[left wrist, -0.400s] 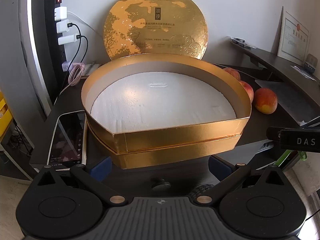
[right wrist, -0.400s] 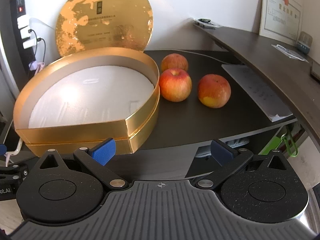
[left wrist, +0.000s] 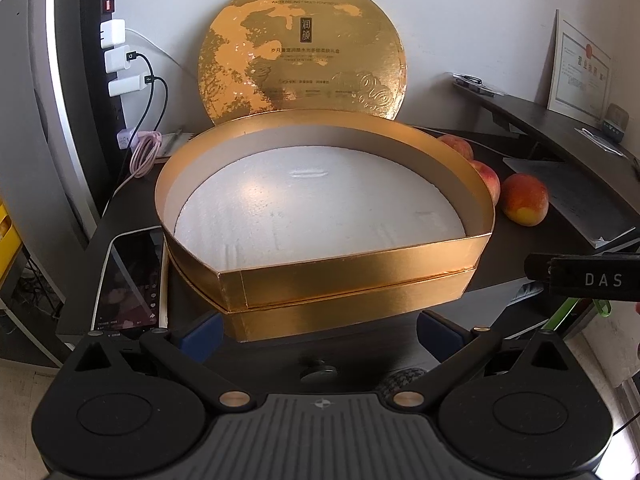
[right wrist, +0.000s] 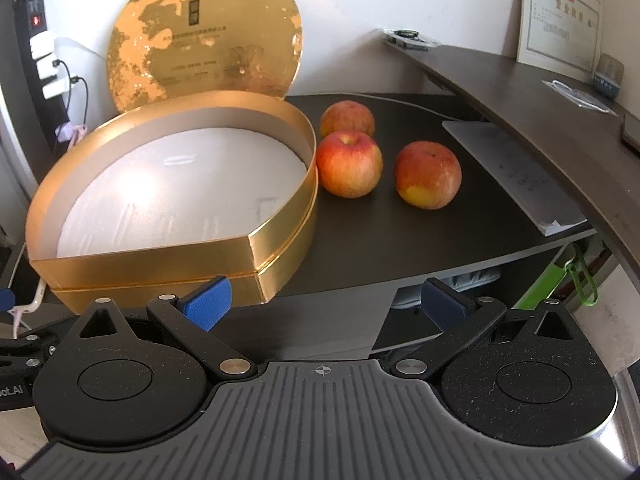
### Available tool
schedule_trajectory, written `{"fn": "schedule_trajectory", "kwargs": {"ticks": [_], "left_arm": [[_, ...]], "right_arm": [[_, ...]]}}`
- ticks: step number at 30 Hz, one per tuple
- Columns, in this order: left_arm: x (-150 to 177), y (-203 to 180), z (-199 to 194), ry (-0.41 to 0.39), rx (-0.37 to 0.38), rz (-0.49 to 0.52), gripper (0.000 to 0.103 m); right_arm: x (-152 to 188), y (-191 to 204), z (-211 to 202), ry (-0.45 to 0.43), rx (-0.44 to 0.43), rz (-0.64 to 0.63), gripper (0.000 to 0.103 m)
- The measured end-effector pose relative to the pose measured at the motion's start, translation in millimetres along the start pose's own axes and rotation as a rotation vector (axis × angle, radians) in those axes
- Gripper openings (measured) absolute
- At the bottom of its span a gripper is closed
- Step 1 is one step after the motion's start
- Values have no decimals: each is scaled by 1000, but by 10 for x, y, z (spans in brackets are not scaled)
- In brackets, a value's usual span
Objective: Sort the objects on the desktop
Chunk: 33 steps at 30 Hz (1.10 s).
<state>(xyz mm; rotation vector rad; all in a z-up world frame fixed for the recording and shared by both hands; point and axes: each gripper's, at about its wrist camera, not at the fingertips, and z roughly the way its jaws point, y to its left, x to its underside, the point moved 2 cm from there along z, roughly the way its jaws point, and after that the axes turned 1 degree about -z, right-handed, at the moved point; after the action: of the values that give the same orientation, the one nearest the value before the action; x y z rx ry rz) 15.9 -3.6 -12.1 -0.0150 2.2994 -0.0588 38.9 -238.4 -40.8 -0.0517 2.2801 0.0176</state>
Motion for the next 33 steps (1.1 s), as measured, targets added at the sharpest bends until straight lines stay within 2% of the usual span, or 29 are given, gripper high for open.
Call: {"fn": "schedule_trajectory", "kwargs": {"ticks": [33], "left_arm": [[17,-27,2,2,10,12,103]], "right_arm": [[23,11,8,16,-19,6,103]]}}
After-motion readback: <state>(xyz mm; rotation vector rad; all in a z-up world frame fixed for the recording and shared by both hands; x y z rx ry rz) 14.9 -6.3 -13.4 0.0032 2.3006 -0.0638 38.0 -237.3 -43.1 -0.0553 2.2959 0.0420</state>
